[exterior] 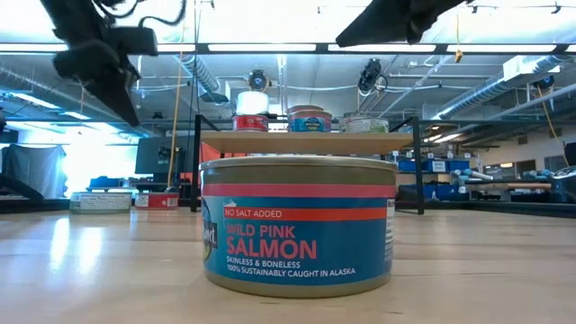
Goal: Stack canned seafood by type on shelf
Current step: Put the red tuna can on the shelf aligned with the other red tuna can
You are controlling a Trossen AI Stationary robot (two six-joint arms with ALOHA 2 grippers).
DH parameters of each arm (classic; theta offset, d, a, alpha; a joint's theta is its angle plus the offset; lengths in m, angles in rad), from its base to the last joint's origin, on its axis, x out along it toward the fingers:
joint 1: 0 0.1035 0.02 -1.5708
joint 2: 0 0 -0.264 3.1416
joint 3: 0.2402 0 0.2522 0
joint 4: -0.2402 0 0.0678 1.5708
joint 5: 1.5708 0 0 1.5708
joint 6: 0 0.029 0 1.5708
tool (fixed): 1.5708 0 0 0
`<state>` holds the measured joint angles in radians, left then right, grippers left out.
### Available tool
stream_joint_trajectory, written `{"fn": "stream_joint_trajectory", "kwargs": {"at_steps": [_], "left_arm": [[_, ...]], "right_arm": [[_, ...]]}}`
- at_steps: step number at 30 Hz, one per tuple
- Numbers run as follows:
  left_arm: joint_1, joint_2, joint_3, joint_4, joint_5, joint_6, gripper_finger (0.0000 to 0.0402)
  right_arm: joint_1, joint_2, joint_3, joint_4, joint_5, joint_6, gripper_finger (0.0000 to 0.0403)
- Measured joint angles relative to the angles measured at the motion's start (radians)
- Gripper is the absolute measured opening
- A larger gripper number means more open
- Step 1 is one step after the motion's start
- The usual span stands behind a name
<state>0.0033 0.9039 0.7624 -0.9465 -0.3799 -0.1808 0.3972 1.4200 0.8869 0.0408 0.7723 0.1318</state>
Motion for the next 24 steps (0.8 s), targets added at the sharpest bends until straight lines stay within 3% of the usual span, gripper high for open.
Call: {"fn": "stream_joint_trajectory", "kwargs": {"at_steps": [3,9,12,18,24], "left_arm": [[0.130,0.000,0.000,0.007,0.014,0.103,0.0002],[0.387,0.001,0.000,0.013,0.216,0.359,0.0001],[0.481,0.003,0.000,0.015,0.265,0.520,0.0001],[0.632,0.071,0.000,0.017,0.320,0.769,0.0001],[0.677,0.215,0.000,0.073,0.330,0.810,0.0001]], "right_arm": [[0.031,0.000,0.000,0.000,0.014,-0.001,0.0009],[0.064,0.000,0.000,0.000,0.040,-0.001,0.0010],[0.067,0.000,0.000,-0.001,0.040,-0.004,0.0010],[0.067,0.000,0.000,0.000,0.040,-0.004,0.0010],[0.067,0.000,0.000,0.009,0.039,-0.004,0.0010]]}}
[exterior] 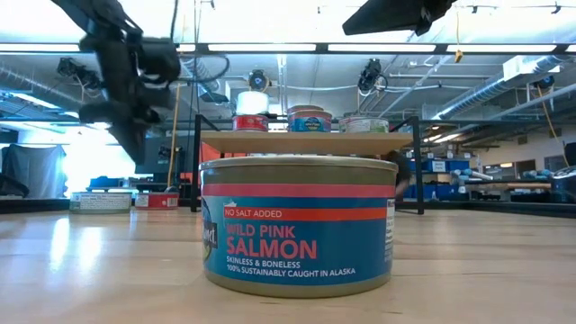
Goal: Stack canned seafood by type on shelf
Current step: Put the red tuna can on the shelf aligned with the other red tuna can
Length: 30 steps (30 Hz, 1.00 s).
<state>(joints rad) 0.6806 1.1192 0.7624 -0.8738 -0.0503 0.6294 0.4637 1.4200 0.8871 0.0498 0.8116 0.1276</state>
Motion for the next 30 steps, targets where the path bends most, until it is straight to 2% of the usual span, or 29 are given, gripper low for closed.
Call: {"fn": "stream_joint_trajectory", "kwargs": {"at_steps": [8,19,24,30], "left_arm": [[0.010,0.112,-0.001,0.035,-0.113,-0.003,0.0023],[0.133,0.188,0.000,0.130,-0.114,0.023,0.0068],[0.145,0.227,0.000,0.165,-0.147,0.062,0.0086],[0.146,0.295,0.003,0.211,-0.185,0.130,0.0087]], "right_arm": [[0.000,0.000,0.000,0.000,0.000,-0.017,0.0010],[0.000,0.000,0.000,0.002,0.000,-0.016,0.0010],[0.000,0.000,0.000,0.002,0.000,-0.018,0.0010],[-0.001,0.000,0.000,0.002,-0.001,-0.016,0.0010]]}}
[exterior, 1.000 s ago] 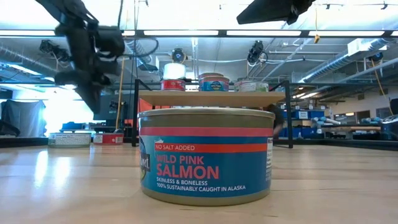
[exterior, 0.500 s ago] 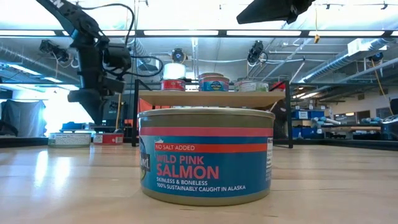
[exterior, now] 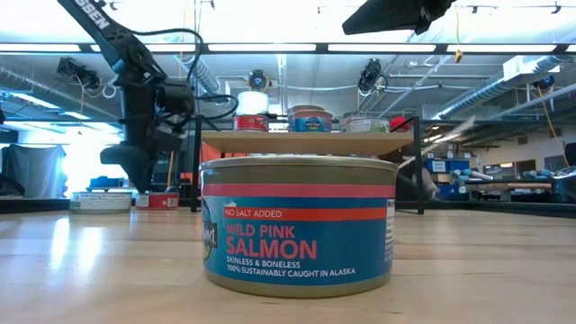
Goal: Stack canned seafood by type on shelf
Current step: Put the red tuna can on the shelf aligned with the other red tuna can
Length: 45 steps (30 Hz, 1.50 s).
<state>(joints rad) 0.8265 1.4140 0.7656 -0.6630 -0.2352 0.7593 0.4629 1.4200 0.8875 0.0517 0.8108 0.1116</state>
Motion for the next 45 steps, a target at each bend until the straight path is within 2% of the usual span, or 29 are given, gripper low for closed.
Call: {"fn": "stream_joint_trajectory", "kwargs": {"at_steps": [6,20,24,29,36,40,45], "left_arm": [[0.000,0.048,0.001,0.007,-0.034,0.022,0.0088],[0.000,0.052,-0.003,0.051,-0.039,0.090,0.0084],[0.000,0.052,-0.003,0.052,-0.040,0.099,0.0065],[-0.001,0.052,-0.002,0.053,-0.057,0.102,0.0011],[-0.003,0.056,0.053,-0.098,-0.053,0.078,0.0003],[-0.003,0.056,0.097,-0.208,-0.006,0.040,0.0002],[-0.003,0.055,0.113,-0.231,0.009,0.023,0.0004]], "right_arm": [[0.000,0.000,0.000,0.000,0.000,-0.001,0.0010],[0.000,0.000,0.000,0.008,0.000,-0.002,0.0010],[0.000,0.000,0.000,0.008,0.000,-0.002,0.0011],[0.000,0.000,0.000,0.008,0.000,-0.003,0.0011],[0.000,0.000,0.000,0.008,0.000,-0.003,0.0011],[0.000,0.000,0.000,0.008,-0.001,-0.006,0.0011],[0.000,0.000,0.000,0.012,-0.001,-0.010,0.0011]]}}
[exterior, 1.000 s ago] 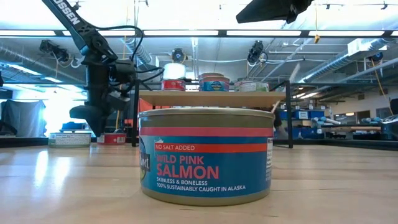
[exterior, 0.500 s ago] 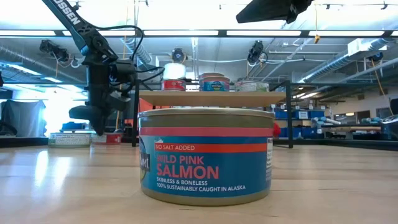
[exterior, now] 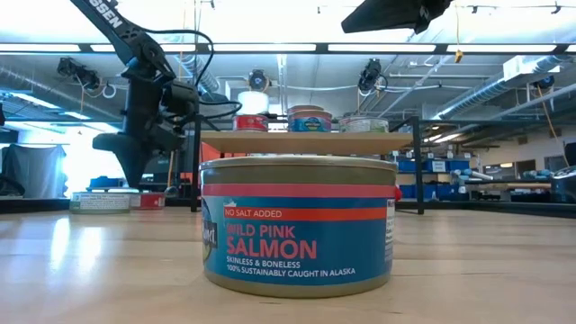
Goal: Stack canned seafood by type on shelf
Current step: Put the red tuna can on the shelf aligned with the other red tuna can
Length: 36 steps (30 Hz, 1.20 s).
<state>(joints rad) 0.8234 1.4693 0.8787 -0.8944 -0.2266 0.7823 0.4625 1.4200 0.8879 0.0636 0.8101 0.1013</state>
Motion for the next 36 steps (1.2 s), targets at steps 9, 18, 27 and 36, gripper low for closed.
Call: {"fn": "stream_joint_trajectory", "kwargs": {"at_steps": [9,18,27,36], "left_arm": [[0.000,0.000,-0.001,0.021,0.029,-0.001,0.0060],[0.000,0.039,-0.050,0.136,-0.013,-0.002,0.0100],[0.000,0.040,-0.052,0.151,-0.021,-0.005,0.0041],[0.001,0.044,-0.026,0.082,-0.095,-0.004,0.0003]], "right_arm": [[0.000,0.000,0.000,0.003,0.000,0.000,0.0011],[0.000,0.000,0.000,0.003,0.000,0.000,0.0011],[0.000,0.000,0.000,0.009,0.000,-0.008,0.0011],[0.000,0.000,0.000,0.012,0.000,-0.020,0.0011]]}}
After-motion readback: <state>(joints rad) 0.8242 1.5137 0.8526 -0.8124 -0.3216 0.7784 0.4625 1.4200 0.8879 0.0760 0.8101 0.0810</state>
